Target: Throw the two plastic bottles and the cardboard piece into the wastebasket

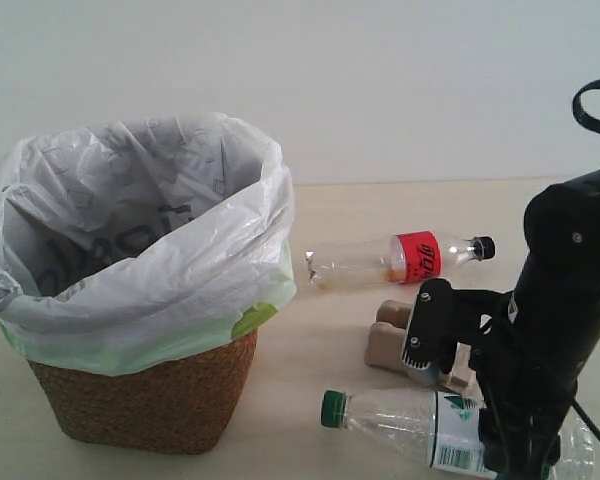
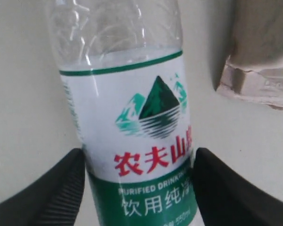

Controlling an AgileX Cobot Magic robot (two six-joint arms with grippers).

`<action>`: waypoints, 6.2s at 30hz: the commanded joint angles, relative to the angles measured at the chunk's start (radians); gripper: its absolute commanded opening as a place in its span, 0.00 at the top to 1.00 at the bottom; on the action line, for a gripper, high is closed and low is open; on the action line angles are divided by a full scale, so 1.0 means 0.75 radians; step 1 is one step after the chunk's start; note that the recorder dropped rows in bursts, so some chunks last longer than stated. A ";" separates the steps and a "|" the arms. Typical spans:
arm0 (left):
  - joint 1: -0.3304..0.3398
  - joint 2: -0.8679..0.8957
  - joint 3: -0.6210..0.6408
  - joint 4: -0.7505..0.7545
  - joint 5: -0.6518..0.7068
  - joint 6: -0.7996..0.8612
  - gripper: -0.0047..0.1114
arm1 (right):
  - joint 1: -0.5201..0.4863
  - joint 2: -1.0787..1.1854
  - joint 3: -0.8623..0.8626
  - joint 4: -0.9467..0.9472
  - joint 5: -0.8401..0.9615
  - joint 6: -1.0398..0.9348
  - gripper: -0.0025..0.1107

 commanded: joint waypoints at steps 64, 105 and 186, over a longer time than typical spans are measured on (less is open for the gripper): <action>-0.009 -0.004 -0.005 -0.003 -0.010 -0.012 0.03 | 0.106 -0.378 -0.414 -2.052 -1.313 3.335 0.98; -0.009 -0.004 -0.005 -0.003 -0.010 -0.012 0.03 | 0.106 -0.267 -0.419 -1.692 -1.301 2.928 0.98; -0.009 -0.004 -0.005 -0.003 -0.010 -0.012 0.03 | -0.238 -0.110 -0.478 -2.268 -1.512 3.803 0.38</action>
